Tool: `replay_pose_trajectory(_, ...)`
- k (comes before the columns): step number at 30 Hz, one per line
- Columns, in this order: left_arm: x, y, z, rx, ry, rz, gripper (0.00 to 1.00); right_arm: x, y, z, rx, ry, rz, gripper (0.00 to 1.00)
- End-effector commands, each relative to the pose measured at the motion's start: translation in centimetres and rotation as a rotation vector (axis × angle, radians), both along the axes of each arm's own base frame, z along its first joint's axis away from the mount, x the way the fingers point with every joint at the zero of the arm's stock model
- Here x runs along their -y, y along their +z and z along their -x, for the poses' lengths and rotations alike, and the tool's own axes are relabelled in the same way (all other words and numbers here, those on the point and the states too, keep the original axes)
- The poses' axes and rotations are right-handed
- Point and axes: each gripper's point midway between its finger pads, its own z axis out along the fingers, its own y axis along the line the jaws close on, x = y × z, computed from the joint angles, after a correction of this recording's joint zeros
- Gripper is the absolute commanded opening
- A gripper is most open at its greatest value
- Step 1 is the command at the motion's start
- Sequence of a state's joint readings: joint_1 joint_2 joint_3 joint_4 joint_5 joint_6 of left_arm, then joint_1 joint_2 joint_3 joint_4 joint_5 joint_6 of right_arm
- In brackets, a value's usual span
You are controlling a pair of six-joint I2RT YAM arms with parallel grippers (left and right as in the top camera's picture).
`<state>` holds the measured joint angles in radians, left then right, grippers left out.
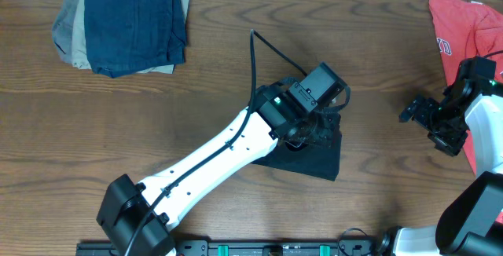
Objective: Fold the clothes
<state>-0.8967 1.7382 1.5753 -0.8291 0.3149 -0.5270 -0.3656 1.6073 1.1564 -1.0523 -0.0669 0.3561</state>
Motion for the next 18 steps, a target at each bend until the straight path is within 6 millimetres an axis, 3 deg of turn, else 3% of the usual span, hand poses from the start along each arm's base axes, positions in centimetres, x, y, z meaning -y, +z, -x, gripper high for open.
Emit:
replay_pose_trajectory(1,0.5,0.3,0.1,-0.014,-0.009,0.023,0.06,0.3,0.4,-0.2,0.012,-0.016,0.008,0.99)
replay_pose_trajectory(5,0.5,-0.8,0.2,-0.030,-0.012,0.003,0.06,0.3,0.4,-0.2,0.013,-0.016,0.008,0.99)
replay_pose_trajectory(9,1.3,-3.3,0.0,-0.069,-0.001,-0.029,0.06,0.3,0.4,-0.2,0.012,-0.016,0.008,0.99)
replay_pose_trajectory(18,5.6,-9.3,0.7,-0.096,-0.048,-0.042,0.06,0.3,0.4,-0.2,0.012,-0.016,0.008,0.99)
